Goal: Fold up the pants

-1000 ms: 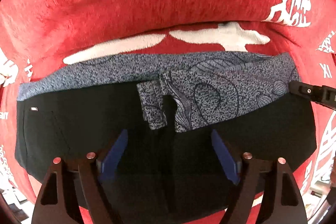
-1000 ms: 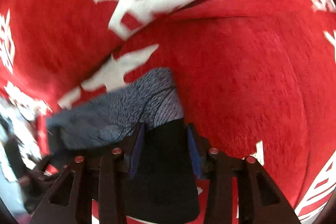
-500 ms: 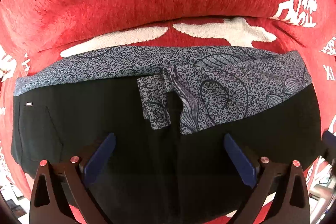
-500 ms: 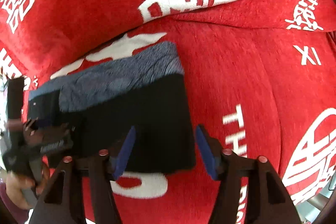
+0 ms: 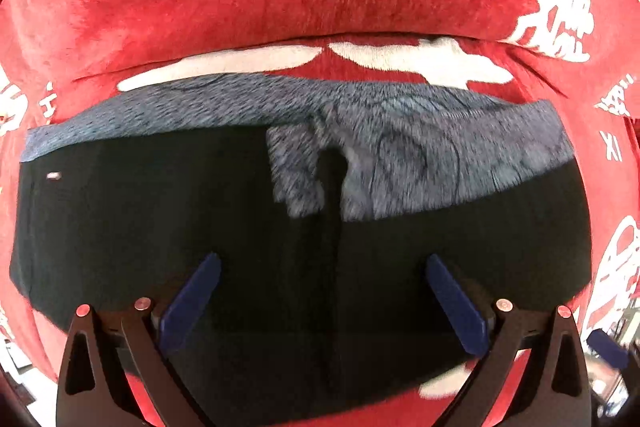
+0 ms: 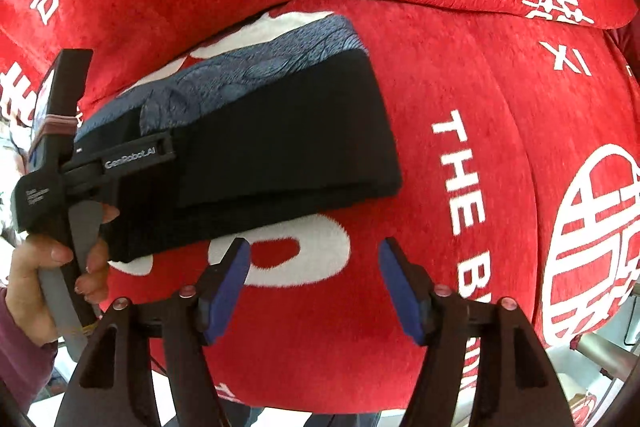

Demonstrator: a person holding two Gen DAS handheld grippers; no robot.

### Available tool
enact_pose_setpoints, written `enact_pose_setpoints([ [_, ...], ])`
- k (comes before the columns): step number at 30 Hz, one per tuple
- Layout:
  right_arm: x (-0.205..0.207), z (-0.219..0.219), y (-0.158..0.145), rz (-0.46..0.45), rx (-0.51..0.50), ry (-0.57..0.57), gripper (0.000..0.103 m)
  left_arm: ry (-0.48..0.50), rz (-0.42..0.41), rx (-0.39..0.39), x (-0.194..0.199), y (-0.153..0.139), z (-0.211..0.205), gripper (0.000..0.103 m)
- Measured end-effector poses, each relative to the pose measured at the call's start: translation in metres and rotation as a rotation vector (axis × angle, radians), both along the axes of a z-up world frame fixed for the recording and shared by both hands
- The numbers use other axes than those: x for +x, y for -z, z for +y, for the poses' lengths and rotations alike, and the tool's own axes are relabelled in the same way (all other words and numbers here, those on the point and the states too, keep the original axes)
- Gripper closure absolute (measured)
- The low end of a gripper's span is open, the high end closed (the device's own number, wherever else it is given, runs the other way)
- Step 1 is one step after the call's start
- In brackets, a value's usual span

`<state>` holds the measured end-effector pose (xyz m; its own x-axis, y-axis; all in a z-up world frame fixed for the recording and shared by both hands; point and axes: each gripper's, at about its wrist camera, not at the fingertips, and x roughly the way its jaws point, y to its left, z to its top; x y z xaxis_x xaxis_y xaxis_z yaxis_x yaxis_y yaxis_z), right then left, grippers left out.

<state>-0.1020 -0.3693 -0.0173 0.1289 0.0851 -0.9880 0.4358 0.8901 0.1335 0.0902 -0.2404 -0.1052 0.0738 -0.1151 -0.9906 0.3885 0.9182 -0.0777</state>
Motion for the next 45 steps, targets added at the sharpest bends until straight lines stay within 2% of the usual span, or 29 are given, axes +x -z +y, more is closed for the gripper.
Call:
enact_pose_setpoints([
  [3, 0.003, 0.01, -0.001, 0.005, 0.005, -0.006, 0.03, 0.006, -0.006, 0.011, -0.008, -0.01, 0.022, 0.0],
  [8, 0.017, 0.034, 0.001, -0.004, 0.01, -0.032, 0.029, -0.079, -0.031, 0.035, -0.015, -0.026, 0.073, 0.0],
  [14, 0.043, 0.072, 0.008, -0.015, 0.02, -0.087, 0.029, -0.16, -0.007, 0.097, -0.009, -0.021, 0.136, 0.0],
  [21, 0.091, 0.106, 0.018, -0.076, -0.036, -0.194, 0.029, -0.218, -0.002, 0.124, -0.007, -0.016, 0.189, 0.0],
  [25, 0.111, 0.115, 0.049, 0.006, 0.035, -0.161, 0.029, -0.23, -0.004, 0.136, -0.005, -0.013, 0.204, 0.0],
  [34, 0.104, 0.157, 0.042, 0.058, -0.023, -0.297, 0.028, -0.3, 0.034, 0.12, -0.002, -0.002, 0.231, 0.0],
  [45, 0.107, 0.166, 0.04, 0.071, -0.051, -0.311, 0.028, -0.357, 0.058, 0.104, 0.001, 0.005, 0.258, 0.0],
])
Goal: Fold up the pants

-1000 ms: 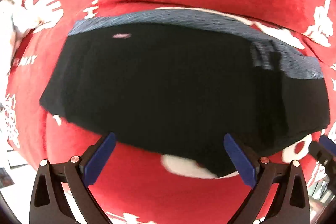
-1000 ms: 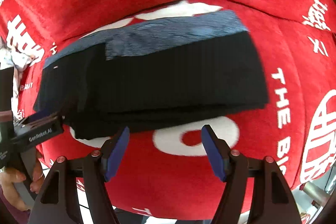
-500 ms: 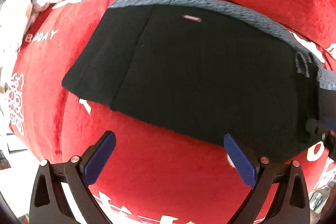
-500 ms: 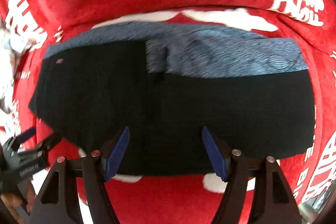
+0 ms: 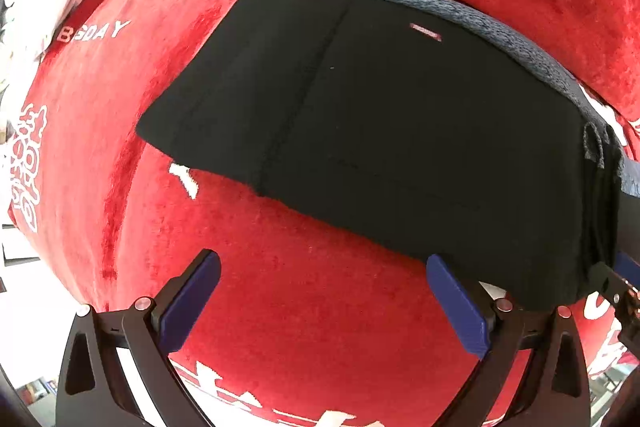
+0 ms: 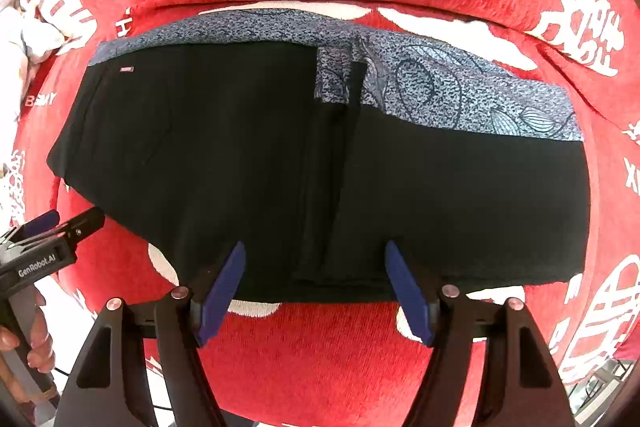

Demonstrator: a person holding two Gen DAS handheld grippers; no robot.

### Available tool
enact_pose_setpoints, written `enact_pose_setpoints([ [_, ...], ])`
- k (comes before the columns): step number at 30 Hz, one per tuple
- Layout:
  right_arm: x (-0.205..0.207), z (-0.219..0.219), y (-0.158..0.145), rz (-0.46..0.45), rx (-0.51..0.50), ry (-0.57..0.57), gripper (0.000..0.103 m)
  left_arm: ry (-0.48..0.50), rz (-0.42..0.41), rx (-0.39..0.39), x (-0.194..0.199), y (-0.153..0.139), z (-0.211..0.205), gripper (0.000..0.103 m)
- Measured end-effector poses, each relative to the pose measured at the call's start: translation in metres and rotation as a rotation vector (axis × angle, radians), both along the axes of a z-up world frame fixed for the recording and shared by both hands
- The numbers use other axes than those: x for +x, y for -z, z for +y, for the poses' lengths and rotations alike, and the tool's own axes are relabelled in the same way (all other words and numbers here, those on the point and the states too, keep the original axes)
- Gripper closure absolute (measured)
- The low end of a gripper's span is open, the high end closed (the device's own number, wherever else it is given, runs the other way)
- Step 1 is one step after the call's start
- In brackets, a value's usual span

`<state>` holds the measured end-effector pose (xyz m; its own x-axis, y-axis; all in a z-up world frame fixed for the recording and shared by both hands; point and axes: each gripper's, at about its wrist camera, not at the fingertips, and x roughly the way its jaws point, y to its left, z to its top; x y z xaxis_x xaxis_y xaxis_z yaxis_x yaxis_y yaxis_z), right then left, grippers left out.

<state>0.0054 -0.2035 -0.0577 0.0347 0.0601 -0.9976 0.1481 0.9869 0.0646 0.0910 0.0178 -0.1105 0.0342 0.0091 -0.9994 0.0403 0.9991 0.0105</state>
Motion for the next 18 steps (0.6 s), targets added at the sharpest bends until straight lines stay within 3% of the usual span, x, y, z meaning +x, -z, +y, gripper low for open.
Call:
enact_pose_setpoints([
  [18, -0.006, 0.016, -0.005, -0.022, -0.006, 0.011, 0.027, 0.003, 0.028, 0.01, 0.012, 0.02, 0.029, 0.0],
])
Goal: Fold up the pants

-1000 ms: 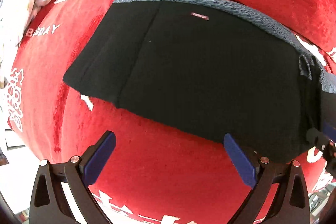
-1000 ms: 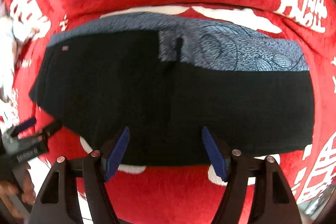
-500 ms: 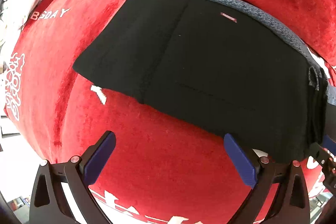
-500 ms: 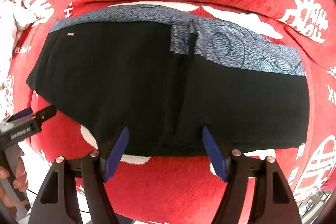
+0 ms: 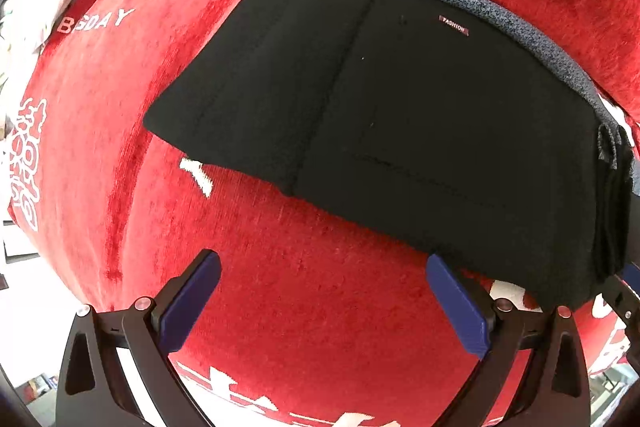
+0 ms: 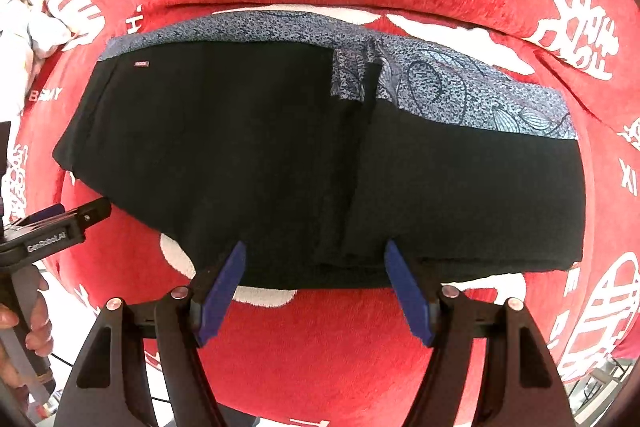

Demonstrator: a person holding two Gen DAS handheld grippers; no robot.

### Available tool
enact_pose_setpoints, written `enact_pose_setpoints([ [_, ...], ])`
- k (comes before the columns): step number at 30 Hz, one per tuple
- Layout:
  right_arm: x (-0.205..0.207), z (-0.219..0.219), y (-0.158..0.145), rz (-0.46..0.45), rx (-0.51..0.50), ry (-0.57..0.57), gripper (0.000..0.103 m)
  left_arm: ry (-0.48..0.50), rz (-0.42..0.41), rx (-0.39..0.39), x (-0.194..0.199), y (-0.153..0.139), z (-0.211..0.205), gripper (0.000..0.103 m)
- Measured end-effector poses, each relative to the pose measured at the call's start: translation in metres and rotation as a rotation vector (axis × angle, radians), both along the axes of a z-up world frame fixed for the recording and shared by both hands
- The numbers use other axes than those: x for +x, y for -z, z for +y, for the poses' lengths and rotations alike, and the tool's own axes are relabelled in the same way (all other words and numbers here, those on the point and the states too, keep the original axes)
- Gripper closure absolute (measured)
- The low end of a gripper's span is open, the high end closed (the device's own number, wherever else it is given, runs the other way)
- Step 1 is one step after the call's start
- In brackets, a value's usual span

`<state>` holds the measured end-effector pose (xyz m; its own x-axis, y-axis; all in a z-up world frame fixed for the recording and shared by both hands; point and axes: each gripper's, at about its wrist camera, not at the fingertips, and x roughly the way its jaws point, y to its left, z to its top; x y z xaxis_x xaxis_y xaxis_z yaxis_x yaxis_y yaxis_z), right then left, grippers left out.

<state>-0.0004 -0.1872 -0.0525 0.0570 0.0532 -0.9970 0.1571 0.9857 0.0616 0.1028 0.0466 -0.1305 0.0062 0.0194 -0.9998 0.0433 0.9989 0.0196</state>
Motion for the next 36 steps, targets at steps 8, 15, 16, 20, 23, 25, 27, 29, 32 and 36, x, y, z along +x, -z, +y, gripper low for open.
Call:
enact_pose_setpoints([
  [8, -0.005, 0.009, 0.004, 0.005, 0.052, -0.028, 0.027, 0.007, 0.004, 0.008, -0.006, -0.002, -0.009, 0.0],
  [15, -0.002, 0.01, 0.017, 0.021, 0.057, -0.026, 0.025, 0.007, 0.0, 0.017, -0.002, 0.0, 0.001, 0.0],
  [16, -0.002, 0.01, 0.017, 0.02, 0.058, -0.026, 0.025, 0.002, -0.001, 0.014, 0.0, -0.001, 0.003, 0.0],
  [20, -0.003, 0.009, 0.016, 0.022, 0.061, -0.022, 0.025, -0.042, -0.009, -0.059, 0.008, -0.003, 0.018, 0.0],
  [23, -0.002, 0.008, 0.017, 0.024, 0.067, -0.018, 0.025, -0.103, -0.035, -0.169, 0.013, -0.007, 0.036, 0.0],
  [25, -0.003, 0.007, 0.017, 0.026, 0.074, -0.016, 0.025, -0.146, -0.044, -0.238, 0.016, -0.007, 0.049, 0.0],
  [27, -0.004, 0.005, 0.017, 0.028, 0.082, -0.01, 0.024, -0.185, -0.053, -0.33, 0.018, -0.006, 0.063, 0.0],
  [29, -0.004, 0.003, 0.018, 0.031, 0.088, -0.002, 0.025, -0.215, -0.038, -0.393, 0.019, -0.001, 0.072, 0.0],
  [32, -0.006, 0.002, 0.017, 0.032, 0.09, 0.004, 0.024, -0.274, -0.025, -0.483, 0.017, 0.007, 0.083, 0.0],
  [36, -0.004, 0.003, 0.018, 0.035, 0.087, -0.005, 0.024, -0.314, -0.047, -0.597, 0.019, 0.009, 0.085, 0.0],
])
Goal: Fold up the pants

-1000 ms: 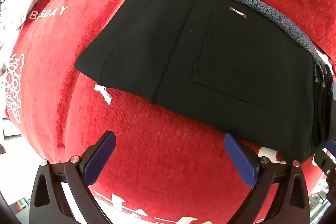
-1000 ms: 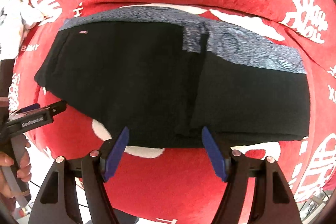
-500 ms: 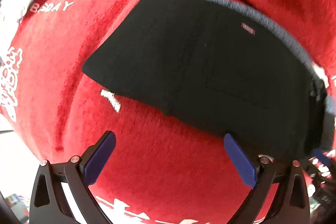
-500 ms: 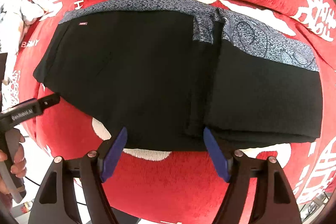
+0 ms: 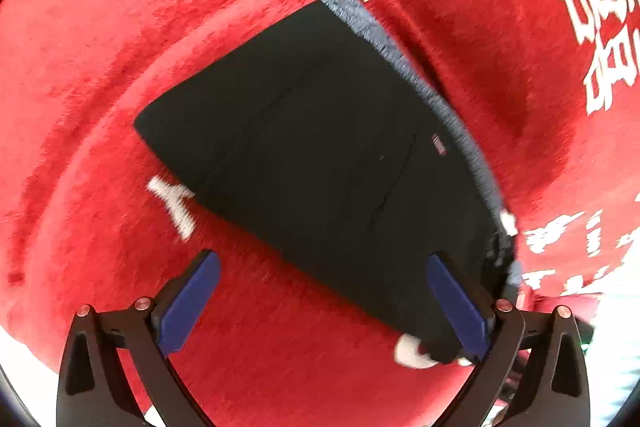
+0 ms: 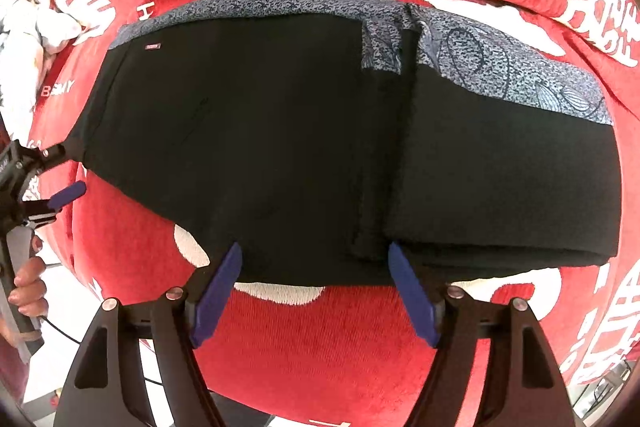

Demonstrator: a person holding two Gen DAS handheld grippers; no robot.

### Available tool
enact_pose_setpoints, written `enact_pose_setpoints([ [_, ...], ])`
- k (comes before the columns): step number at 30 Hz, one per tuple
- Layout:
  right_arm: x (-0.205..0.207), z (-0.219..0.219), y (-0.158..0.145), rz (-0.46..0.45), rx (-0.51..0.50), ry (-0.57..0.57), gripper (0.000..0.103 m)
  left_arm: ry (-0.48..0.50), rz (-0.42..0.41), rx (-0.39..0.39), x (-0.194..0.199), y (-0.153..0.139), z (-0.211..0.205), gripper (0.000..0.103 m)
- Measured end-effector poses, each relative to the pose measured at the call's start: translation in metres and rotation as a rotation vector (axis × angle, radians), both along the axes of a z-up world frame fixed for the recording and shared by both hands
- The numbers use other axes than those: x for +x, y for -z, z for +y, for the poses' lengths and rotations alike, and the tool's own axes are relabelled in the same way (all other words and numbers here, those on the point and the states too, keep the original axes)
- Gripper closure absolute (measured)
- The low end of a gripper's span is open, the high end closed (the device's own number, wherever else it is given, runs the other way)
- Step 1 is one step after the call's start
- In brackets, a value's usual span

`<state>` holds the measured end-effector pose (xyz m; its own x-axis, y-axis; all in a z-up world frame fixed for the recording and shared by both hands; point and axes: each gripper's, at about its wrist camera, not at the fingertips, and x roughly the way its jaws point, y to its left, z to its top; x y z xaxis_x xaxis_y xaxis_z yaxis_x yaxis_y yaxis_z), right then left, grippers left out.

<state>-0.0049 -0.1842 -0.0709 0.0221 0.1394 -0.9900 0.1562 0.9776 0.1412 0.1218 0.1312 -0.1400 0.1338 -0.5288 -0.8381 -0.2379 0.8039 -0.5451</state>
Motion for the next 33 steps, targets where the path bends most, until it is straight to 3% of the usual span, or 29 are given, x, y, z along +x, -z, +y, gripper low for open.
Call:
enact_pose_setpoints([
  [6, 0.001, 0.001, 0.002, 0.005, -0.002, -0.015, 0.023, -0.042, -0.044, -0.106, 0.015, 0.006, 0.01, 0.0],
  [15, 0.005, 0.005, 0.006, 0.012, -0.007, -0.028, 0.019, -0.178, -0.076, -0.17, 0.016, 0.015, 0.012, 0.0],
  [18, 0.004, 0.006, 0.006, 0.014, -0.007, -0.033, 0.019, -0.169, -0.095, -0.143, 0.017, 0.004, 0.005, 0.0],
  [23, 0.006, 0.007, 0.007, 0.014, -0.003, -0.044, 0.019, -0.117, -0.197, -0.183, 0.024, -0.022, -0.007, 0.0],
  [27, 0.005, 0.009, 0.007, 0.016, -0.009, -0.047, 0.019, -0.091, -0.093, -0.039, 0.036, 0.0, -0.018, 0.002],
  [30, 0.007, 0.011, 0.005, 0.025, -0.017, -0.068, 0.019, -0.035, -0.11, 0.113, 0.037, -0.005, -0.029, 0.026],
  [31, 0.008, 0.012, 0.004, 0.026, -0.017, -0.073, 0.018, 0.01, -0.137, 0.188, 0.036, -0.01, -0.036, 0.04],
  [33, 0.012, 0.011, -0.003, 0.019, -0.006, -0.073, 0.018, 0.129, -0.195, 0.379, 0.035, -0.02, -0.054, 0.057],
])
